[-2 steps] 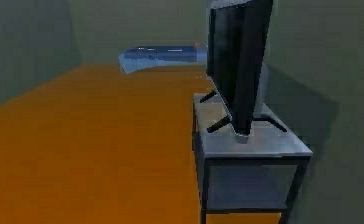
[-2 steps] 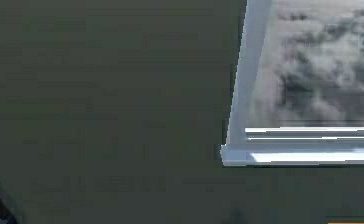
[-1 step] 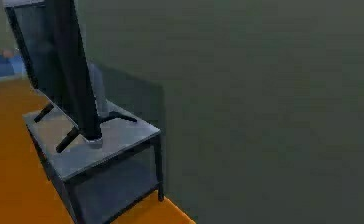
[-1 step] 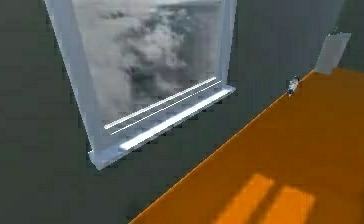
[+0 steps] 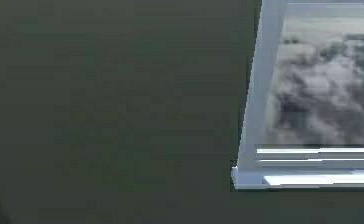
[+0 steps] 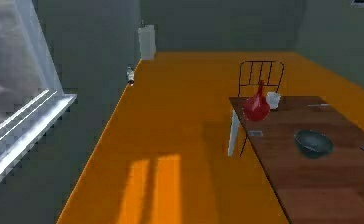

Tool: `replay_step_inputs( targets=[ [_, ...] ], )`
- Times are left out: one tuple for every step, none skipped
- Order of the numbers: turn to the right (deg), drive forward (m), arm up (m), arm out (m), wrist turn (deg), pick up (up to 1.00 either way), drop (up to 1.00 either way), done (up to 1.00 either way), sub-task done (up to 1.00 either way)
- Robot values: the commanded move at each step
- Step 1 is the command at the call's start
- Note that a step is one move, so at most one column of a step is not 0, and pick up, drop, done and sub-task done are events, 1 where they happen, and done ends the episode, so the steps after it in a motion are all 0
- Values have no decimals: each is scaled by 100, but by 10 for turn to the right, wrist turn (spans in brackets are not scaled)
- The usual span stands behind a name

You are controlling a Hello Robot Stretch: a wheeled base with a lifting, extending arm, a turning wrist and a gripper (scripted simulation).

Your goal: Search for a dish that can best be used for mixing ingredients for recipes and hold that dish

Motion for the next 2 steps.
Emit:
replay_step_inputs(
  targets=[
    [360, 0, 0, 0, 0, 0, 0, 0, 0],
    [450, 0, 0, 0, 0, 0, 0, 0, 0]
  ],
)
